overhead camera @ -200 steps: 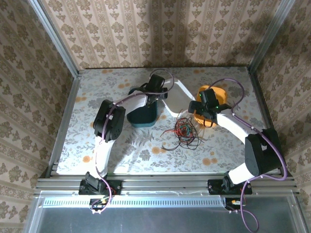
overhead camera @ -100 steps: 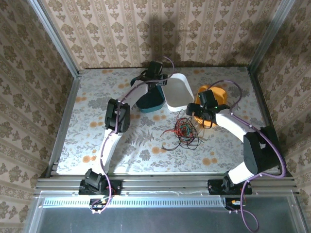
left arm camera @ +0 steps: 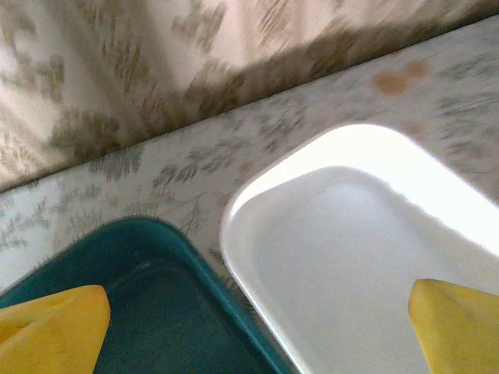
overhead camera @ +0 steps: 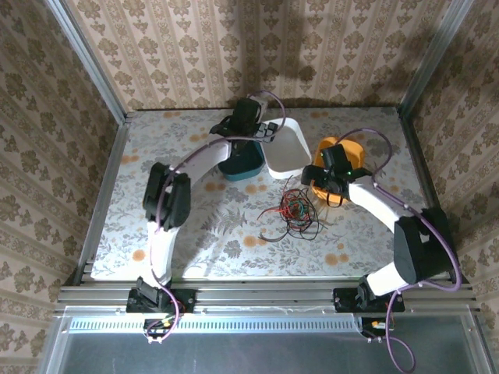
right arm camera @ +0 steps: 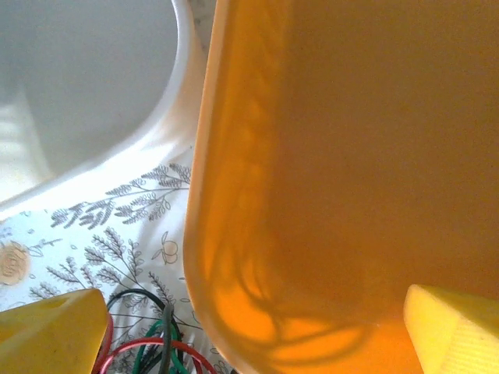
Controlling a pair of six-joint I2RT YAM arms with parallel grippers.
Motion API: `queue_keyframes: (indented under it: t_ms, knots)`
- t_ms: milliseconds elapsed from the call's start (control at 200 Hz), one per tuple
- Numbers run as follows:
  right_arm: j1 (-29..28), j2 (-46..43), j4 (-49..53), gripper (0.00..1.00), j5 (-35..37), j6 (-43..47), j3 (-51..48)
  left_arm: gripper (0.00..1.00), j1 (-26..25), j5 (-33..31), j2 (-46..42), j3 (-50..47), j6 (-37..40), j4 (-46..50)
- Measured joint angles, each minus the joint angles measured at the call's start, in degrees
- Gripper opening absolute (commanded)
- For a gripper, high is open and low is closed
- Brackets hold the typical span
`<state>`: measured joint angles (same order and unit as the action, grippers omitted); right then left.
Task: Untangle the cables
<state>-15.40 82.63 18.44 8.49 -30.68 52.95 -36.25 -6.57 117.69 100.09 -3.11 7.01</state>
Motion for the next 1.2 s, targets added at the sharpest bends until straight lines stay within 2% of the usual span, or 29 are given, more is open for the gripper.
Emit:
queue_keyframes:
  t_ms: [115,200,350,610,890,1195]
  knots:
    - [1.44,-6.78,1.14,0.99,3.43,-2.99,-3.56,1.0,-3.58,5.42,-10.16,-10.51,4.02,-4.22]
    - [2.75,-10.29,2.36,0.99,5.03,-5.57,-6.16,1.0,-6.27,10.01,-13.27,-16.11,6.93,-4.92]
    - [3.56,-12.04,5.51,0.98,4.85,-7.06,-10.19,1.0,-10.36,15.43,-12.31,-23.58,9.64,-3.1]
    - [4.85,-11.87,8.59,0.98,2.27,-7.04,-12.63,1.0,-13.94,16.11,-9.64,-25.99,10.45,-2.43]
    - [11.41,-2.86,8.79,0.98,-3.48,-6.27,-11.19,0.98,-13.9,16.44,-7.1,-23.71,10.45,-3.21]
    - [13.11,10.82,10.12,0.97,-3.32,-1.05,2.64,0.95,-13.42,16.5,-6.4,-23.71,9.99,-3.63]
